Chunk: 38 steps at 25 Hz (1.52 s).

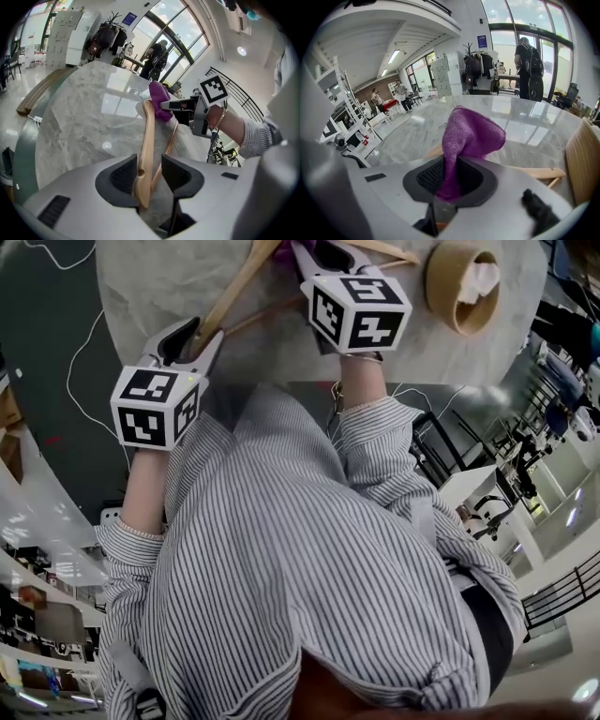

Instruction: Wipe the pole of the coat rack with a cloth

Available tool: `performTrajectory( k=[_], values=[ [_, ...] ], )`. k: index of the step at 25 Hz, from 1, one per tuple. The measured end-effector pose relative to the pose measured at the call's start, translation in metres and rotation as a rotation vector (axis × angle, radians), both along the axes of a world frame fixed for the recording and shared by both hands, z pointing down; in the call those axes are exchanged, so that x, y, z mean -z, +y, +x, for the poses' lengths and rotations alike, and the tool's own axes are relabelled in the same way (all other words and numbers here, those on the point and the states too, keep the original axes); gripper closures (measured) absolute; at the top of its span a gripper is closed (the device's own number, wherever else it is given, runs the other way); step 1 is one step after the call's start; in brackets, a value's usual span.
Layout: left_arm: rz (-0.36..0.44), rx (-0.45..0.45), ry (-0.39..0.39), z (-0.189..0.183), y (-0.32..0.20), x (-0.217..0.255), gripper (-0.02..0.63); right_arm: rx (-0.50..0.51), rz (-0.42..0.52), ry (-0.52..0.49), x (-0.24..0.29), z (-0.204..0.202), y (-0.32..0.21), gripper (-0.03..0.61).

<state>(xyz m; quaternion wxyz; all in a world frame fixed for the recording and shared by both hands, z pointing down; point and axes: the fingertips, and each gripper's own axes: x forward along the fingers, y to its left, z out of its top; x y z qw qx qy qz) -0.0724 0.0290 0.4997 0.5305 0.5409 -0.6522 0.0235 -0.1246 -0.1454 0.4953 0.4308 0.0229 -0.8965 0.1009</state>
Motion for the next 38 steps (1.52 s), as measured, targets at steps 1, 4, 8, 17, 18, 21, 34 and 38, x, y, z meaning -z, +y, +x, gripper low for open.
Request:
performTrajectory(
  k=[1, 4, 8, 17, 18, 21, 34, 38],
  values=[
    [-0.002, 0.006, -0.003, 0.002, 0.003, -0.001, 0.46, -0.001, 0.005, 0.001, -0.001, 0.0, 0.0, 0.512],
    [-0.011, 0.016, -0.046, 0.002, 0.007, -0.004, 0.465, -0.004, 0.022, 0.005, -0.001, 0.001, 0.0, 0.512],
    [-0.028, -0.006, -0.085, -0.004, 0.012, -0.008, 0.514, 0.031, 0.018, 0.011, 0.0, -0.005, 0.015, 0.511],
    [-0.005, -0.011, -0.081, -0.006, 0.012, -0.007, 0.517, 0.123, 0.027, 0.032, 0.003, -0.001, 0.049, 0.511],
    [-0.003, -0.013, -0.079, -0.006, 0.013, -0.008, 0.517, 0.127, 0.021, 0.034, 0.002, 0.0, 0.052, 0.511],
    [-0.001, -0.017, -0.076, -0.005, 0.012, -0.008, 0.517, 0.14, 0.008, 0.04, 0.002, 0.005, 0.062, 0.511],
    [0.067, -0.029, -0.032, -0.007, 0.015, 0.002, 0.463, 0.174, -0.025, 0.05, 0.006, 0.024, 0.114, 0.511],
    [0.07, -0.054, -0.039, -0.01, 0.019, 0.004, 0.462, 0.181, -0.033, 0.049, 0.007, 0.03, 0.132, 0.511]
  ],
)
